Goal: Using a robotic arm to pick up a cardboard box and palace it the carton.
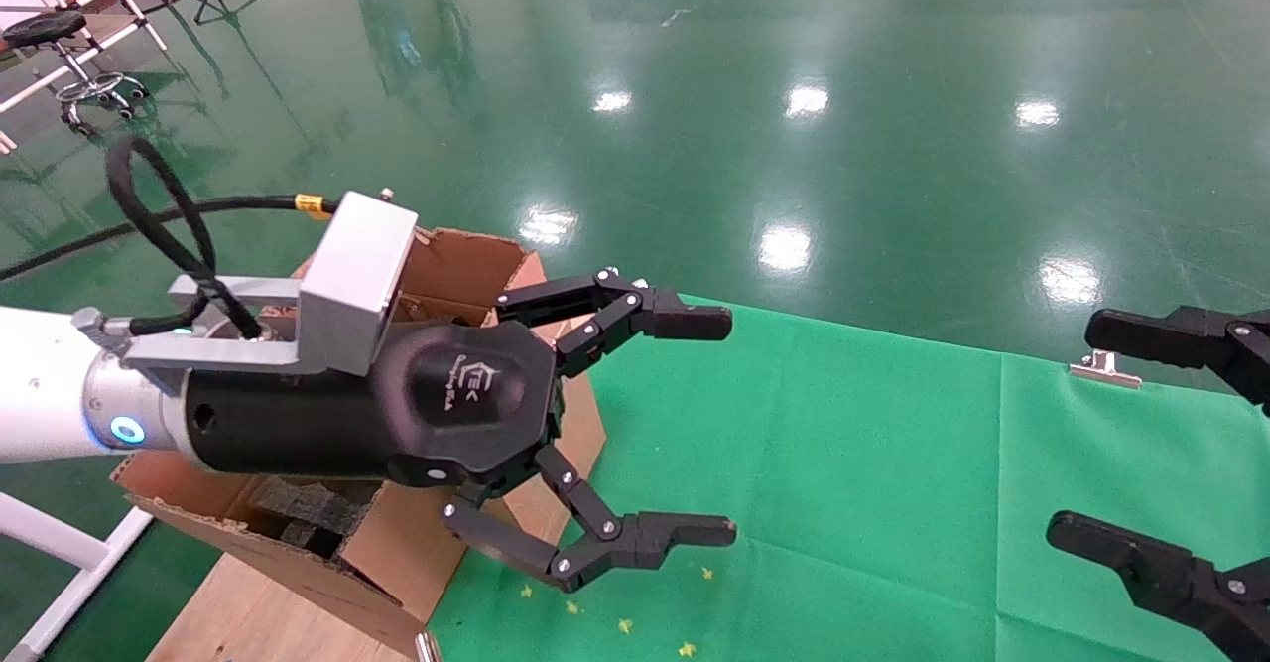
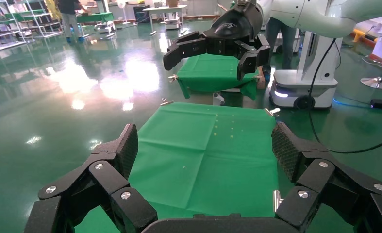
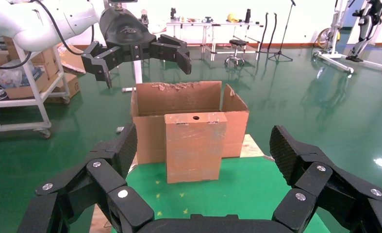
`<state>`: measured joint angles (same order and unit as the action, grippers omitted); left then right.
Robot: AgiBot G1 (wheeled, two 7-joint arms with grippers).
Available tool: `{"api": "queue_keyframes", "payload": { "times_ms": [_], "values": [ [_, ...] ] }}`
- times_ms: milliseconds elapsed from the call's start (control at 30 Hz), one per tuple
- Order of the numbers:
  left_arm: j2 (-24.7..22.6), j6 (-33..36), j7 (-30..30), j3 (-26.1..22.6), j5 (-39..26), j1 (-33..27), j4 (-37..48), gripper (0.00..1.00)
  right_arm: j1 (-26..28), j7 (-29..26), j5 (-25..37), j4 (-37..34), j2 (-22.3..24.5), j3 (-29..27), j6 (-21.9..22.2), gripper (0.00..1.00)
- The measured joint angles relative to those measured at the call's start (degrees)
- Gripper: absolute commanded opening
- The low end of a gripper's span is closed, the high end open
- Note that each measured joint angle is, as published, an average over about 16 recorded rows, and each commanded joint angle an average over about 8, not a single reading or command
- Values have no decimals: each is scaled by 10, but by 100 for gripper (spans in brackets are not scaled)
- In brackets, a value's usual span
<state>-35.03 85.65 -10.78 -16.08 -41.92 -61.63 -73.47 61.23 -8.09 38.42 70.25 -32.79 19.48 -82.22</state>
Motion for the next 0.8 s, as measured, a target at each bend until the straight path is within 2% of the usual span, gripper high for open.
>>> {"api": "queue_keyframes", "payload": {
  "times_ms": [433, 500, 700, 733, 800],
  "values": [
    [1, 0, 1, 0, -1, 0, -1, 100, 0, 0, 0, 0, 0, 0, 0, 98],
    [3, 1, 2, -1, -7, -3, -3, 100, 0, 0, 0, 0, 0, 0, 0, 82],
    [16, 2, -2, -12, -50, -26, -9, 100, 0, 0, 0, 0, 0, 0, 0, 9],
    [19, 1, -5, -14, -60, -31, -10, 100, 0, 0, 0, 0, 0, 0, 0, 3],
    [24, 0, -9, -19, -79, -42, -11, 100, 0, 0, 0, 0, 0, 0, 0, 0]
  ]
}}
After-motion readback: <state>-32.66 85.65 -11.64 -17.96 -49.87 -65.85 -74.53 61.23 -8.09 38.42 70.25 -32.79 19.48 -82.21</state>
